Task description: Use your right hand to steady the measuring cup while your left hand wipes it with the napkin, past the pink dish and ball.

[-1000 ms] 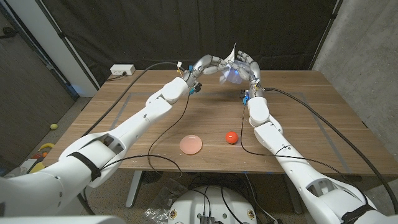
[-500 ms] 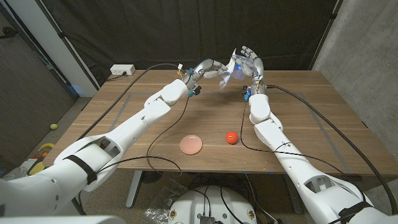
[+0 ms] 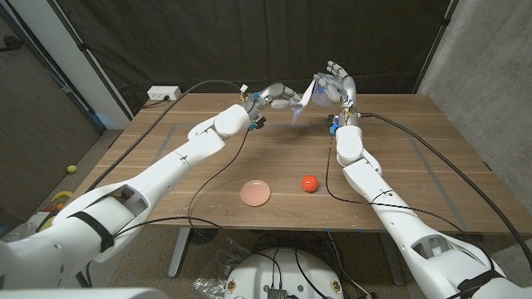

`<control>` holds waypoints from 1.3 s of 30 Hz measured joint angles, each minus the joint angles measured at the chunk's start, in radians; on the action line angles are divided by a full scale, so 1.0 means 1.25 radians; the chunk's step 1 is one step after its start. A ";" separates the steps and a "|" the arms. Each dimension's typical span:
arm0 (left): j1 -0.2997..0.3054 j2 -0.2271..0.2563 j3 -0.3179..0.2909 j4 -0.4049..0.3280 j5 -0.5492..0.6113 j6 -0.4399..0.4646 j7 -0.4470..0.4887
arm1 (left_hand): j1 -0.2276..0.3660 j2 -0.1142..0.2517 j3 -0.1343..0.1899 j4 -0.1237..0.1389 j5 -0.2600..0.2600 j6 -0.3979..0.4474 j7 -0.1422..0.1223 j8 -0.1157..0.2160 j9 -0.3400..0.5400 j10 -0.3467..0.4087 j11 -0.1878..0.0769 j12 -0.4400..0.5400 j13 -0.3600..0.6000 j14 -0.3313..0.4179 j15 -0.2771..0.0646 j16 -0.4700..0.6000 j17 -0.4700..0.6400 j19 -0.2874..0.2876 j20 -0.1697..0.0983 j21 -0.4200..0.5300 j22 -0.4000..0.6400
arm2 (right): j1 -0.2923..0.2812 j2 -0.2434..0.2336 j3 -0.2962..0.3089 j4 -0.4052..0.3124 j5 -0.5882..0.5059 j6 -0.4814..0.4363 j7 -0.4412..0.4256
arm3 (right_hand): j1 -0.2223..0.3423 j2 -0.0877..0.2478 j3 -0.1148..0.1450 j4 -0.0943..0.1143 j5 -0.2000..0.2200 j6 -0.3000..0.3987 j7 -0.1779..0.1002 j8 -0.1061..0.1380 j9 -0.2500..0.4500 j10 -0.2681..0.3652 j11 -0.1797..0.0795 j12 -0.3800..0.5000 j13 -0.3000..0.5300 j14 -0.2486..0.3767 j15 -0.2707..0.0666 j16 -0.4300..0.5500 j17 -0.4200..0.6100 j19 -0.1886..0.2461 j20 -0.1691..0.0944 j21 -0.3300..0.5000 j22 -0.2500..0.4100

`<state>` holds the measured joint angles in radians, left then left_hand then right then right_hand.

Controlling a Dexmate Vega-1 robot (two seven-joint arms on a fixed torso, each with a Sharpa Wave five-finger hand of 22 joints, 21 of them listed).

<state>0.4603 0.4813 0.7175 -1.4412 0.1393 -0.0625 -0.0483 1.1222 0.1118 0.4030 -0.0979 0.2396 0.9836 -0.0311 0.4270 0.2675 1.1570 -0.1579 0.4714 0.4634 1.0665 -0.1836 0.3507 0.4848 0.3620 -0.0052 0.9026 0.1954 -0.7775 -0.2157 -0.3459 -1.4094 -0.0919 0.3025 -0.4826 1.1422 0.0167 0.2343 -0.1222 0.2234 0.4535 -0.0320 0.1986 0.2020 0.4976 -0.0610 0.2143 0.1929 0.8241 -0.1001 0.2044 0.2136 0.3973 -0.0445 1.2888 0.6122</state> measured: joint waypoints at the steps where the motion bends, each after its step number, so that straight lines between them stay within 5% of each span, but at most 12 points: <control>1: 0.002 0.014 0.004 -0.030 0.006 0.010 0.000 | 0.000 0.000 0.000 0.000 0.000 -0.001 0.001 0.000 0.000 0.000 0.000 0.000 0.000 0.000 0.000 0.000 0.000 0.000 0.000 0.000 0.000 | 0.000 -0.004 -0.002 -0.002 -0.011 -0.007 -0.008 | 0.000 0.000 -0.001 0.001 0.000 0.000 0.000 0.000 0.000 0.000 0.000 0.000 0.000 0.000 0.000 0.000 0.000 0.000 0.000 0.000 -0.001; 13: 0.004 0.078 0.024 -0.146 0.123 0.184 -0.037 | 0.000 0.000 0.006 0.001 -0.006 -0.001 0.001 -0.003 0.004 0.000 0.000 0.000 0.001 0.006 -0.003 -0.006 0.004 0.003 0.003 0.006 0.000 | -0.002 -0.063 -0.049 -0.031 -0.086 -0.067 -0.042 | 0.000 0.000 0.001 0.003 0.000 0.003 -0.003 0.000 0.000 0.000 0.000 0.000 0.000 -0.012 0.003 -0.004 0.000 -0.008 -0.001 0.000 -0.008; 39: 0.002 0.175 0.061 -0.296 0.335 0.398 -0.161 | -0.002 -0.011 0.008 0.003 -0.007 -0.001 0.001 -0.006 0.003 0.000 0.000 -0.005 0.002 0.006 -0.003 -0.011 0.007 0.003 0.003 0.015 -0.004 | 0.004 -0.163 -0.153 -0.056 -0.172 -0.175 -0.066 | 0.000 0.000 0.006 0.003 0.000 0.004 -0.004 0.000 0.000 0.004 -0.004 0.000 0.000 -0.016 0.008 -0.004 0.000 -0.009 0.000 -0.003 -0.019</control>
<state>0.4633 0.6997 0.7940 -1.8114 0.5578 0.4354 -0.2491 1.1191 0.0987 0.4131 -0.0937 0.2309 0.9825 -0.0299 0.4192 0.2716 1.1571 -0.1581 0.4646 0.4661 1.0735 -0.1871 0.3364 0.4940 0.3659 -0.0017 0.9214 0.1905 -0.7730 -0.4200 -0.5365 -1.4798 -0.3068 0.0833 -0.5649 1.1426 0.0162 0.2419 -0.1186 0.2234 0.4584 -0.0369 0.1986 0.2020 0.5031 -0.0666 0.2149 0.1929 0.8037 -0.0906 0.1995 0.2139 0.3863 -0.0442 1.2846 0.5882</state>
